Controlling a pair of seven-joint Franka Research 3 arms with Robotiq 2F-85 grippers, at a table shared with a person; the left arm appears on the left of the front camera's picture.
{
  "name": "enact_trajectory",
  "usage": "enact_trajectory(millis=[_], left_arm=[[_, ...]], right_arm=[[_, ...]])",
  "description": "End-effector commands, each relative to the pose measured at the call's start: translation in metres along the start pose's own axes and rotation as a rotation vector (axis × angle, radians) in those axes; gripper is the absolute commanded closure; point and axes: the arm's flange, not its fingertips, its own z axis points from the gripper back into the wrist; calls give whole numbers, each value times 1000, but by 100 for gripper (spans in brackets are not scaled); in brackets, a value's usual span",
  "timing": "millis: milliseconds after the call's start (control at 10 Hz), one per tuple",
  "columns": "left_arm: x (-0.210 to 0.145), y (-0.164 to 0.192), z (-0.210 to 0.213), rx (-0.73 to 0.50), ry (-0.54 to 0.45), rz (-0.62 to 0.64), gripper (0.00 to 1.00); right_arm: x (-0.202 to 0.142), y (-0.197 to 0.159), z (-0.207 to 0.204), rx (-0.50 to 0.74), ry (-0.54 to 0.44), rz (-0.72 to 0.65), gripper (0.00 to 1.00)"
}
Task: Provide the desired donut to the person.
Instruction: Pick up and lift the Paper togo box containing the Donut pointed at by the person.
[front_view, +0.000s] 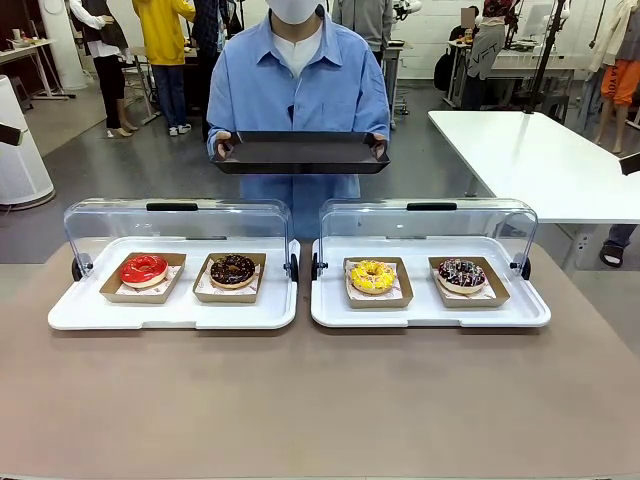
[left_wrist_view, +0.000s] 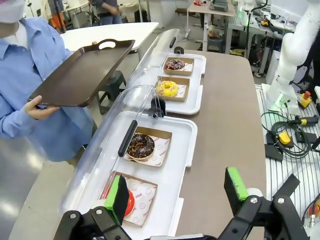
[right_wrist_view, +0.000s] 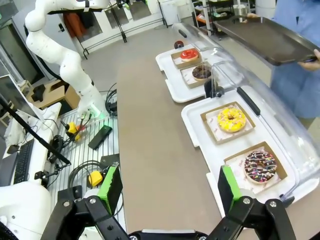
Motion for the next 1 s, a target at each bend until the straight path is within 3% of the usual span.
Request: enact_trajectory(millis=[0, 900], left_arm=[[1, 1, -1, -2, 3, -3, 0], [1, 1, -1, -2, 3, -3, 0]], right_arm=[[-1, 0, 2, -2, -5, -3, 0], [-1, 0, 2, -2, -5, -3, 0]])
